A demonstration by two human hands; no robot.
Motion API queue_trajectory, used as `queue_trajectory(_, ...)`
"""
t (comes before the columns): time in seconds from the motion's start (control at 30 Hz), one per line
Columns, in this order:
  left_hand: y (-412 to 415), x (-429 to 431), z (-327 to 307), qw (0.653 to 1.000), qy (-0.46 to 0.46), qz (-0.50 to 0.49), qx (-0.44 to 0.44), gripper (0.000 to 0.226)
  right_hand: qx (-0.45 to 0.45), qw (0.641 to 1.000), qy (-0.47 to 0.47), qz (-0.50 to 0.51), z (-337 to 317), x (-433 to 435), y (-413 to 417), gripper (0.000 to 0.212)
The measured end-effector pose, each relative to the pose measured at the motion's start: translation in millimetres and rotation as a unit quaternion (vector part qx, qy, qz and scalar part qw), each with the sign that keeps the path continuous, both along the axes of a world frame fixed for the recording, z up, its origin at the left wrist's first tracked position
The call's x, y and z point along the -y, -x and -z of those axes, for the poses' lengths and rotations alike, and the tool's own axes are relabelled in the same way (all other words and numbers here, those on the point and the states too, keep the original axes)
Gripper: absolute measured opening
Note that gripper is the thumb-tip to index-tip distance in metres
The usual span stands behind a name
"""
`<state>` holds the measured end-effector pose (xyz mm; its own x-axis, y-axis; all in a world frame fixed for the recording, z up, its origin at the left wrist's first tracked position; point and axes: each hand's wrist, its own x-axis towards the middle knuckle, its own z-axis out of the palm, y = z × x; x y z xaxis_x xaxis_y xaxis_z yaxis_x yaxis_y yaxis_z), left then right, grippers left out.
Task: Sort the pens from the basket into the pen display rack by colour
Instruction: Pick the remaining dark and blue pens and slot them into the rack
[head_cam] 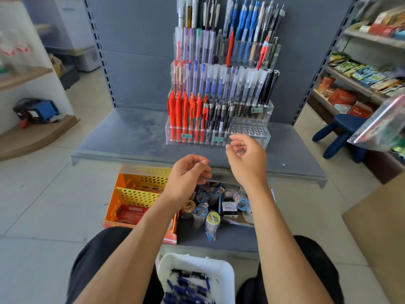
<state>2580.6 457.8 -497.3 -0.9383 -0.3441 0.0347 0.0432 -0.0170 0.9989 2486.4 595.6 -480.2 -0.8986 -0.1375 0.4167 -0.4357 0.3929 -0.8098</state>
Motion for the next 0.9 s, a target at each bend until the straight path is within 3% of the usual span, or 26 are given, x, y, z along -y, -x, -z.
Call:
queue_trajectory(0.17, -18, 17, 13, 0.993, 0.113, -0.024, 0.020, 0.014, -0.065, 0.990, -0.124, -0.035, 18, -7, -28, 0.026)
queue_trajectory(0.27, -30, 29, 27, 0.972, 0.233, -0.029, 0.034, 0.011, -0.092, 0.983, -0.152, -0.039, 30, -11, -44, 0.028)
queue_trajectory(0.47, -54, 42, 64, 0.942, 0.319, 0.003, 0.103, 0.010, -0.104, 0.972, -0.198, -0.063, 64, -23, -66, 0.024)
queue_trajectory(0.67, -68, 49, 119, 0.930, 0.294, 0.063, 0.214, 0.013, -0.060, 0.955, -0.269, -0.109, 109, -26, -81, 0.024)
queue_trajectory(0.8, -84, 41, 178, 0.941, 0.129, 0.023, 0.313, 0.015, 0.038, 0.940, -0.302, -0.155, 155, -29, -90, 0.024)
queue_trajectory(0.9, -106, 31, 223, 0.924, 0.021, 0.006, 0.381, 0.015, 0.100, 0.919, -0.333, -0.187, 193, -31, -100, 0.024)
